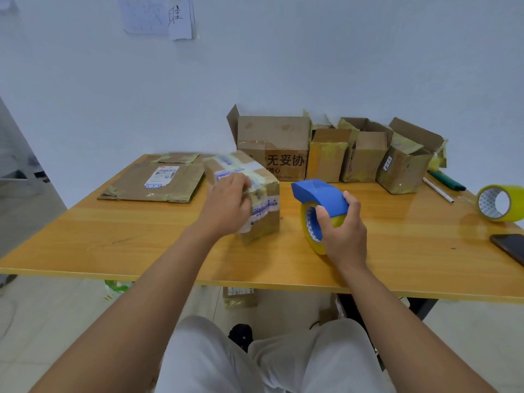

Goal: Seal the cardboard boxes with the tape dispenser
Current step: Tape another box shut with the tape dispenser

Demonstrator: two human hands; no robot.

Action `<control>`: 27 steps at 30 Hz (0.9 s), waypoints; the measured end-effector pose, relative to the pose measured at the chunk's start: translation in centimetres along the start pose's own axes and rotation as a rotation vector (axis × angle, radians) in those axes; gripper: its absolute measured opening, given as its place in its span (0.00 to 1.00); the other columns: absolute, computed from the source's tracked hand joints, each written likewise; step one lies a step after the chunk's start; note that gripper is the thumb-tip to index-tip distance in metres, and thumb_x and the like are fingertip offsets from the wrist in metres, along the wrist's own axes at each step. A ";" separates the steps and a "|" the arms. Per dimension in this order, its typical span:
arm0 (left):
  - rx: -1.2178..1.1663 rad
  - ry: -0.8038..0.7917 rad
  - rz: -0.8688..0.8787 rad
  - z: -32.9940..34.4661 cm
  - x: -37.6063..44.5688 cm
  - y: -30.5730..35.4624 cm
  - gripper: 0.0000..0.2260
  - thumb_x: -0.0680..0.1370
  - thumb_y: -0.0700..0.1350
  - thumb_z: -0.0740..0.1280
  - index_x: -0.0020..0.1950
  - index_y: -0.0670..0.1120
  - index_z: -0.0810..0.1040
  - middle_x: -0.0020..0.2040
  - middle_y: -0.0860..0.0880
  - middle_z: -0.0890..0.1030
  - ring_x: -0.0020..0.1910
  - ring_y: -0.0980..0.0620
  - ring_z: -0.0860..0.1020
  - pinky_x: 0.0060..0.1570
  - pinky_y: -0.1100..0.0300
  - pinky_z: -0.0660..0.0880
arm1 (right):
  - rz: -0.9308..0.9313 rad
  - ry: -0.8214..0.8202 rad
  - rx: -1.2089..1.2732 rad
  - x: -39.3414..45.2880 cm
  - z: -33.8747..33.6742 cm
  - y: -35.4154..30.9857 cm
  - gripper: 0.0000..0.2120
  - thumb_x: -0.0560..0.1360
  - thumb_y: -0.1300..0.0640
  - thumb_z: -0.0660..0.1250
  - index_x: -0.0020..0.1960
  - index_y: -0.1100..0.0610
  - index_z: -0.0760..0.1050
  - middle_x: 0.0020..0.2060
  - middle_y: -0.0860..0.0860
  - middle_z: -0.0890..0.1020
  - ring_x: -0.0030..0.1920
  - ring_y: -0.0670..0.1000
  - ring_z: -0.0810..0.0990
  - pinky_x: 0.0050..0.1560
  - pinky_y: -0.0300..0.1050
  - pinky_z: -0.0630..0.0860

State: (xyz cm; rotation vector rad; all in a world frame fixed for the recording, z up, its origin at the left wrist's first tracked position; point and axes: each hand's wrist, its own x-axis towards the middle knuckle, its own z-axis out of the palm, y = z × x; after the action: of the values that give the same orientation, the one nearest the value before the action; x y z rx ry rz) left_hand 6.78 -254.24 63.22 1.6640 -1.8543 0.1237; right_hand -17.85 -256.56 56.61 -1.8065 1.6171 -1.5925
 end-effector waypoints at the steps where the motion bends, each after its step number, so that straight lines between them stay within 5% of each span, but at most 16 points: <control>1: -0.020 -0.040 0.022 -0.5 0.0 -0.3 0.12 0.78 0.43 0.62 0.62 0.47 0.72 0.60 0.49 0.75 0.56 0.49 0.71 0.56 0.51 0.67 | -0.002 0.001 -0.003 0.0 0.0 0.0 0.29 0.78 0.40 0.66 0.73 0.51 0.62 0.52 0.47 0.74 0.48 0.51 0.76 0.38 0.42 0.69; 5: 0.055 0.021 0.094 -0.7 -0.1 -0.4 0.19 0.79 0.54 0.67 0.67 0.47 0.75 0.62 0.50 0.74 0.58 0.51 0.73 0.52 0.56 0.71 | 0.001 0.005 -0.001 0.1 0.3 -0.1 0.30 0.77 0.37 0.64 0.73 0.50 0.62 0.52 0.47 0.75 0.48 0.52 0.77 0.41 0.44 0.70; 10: 0.093 0.097 0.131 -0.1 0.0 0.4 0.13 0.80 0.50 0.68 0.61 0.46 0.80 0.55 0.48 0.80 0.51 0.47 0.77 0.43 0.55 0.70 | 0.015 -0.009 -0.005 0.1 0.1 -0.1 0.30 0.77 0.38 0.65 0.73 0.50 0.61 0.53 0.48 0.75 0.49 0.53 0.77 0.40 0.45 0.72; 16: 0.096 0.022 0.112 -1.0 0.3 -0.1 0.17 0.82 0.54 0.63 0.67 0.48 0.77 0.60 0.50 0.77 0.55 0.49 0.76 0.47 0.55 0.72 | 0.010 -0.012 -0.003 0.2 0.0 0.0 0.29 0.78 0.40 0.66 0.73 0.50 0.62 0.53 0.49 0.76 0.49 0.53 0.77 0.41 0.46 0.72; 27: 0.011 0.035 0.119 -1.2 0.2 0.4 0.10 0.83 0.45 0.62 0.58 0.44 0.81 0.52 0.50 0.78 0.47 0.48 0.76 0.42 0.53 0.71 | 0.012 -0.007 -0.005 0.1 0.1 -0.2 0.29 0.78 0.40 0.65 0.73 0.50 0.62 0.53 0.48 0.75 0.49 0.53 0.77 0.39 0.43 0.71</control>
State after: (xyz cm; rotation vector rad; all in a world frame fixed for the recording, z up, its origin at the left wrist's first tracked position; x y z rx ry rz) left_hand 6.91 -253.73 64.41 1.5487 -1.9296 0.2121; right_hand -17.67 -256.59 56.81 -1.7996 1.6277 -1.5757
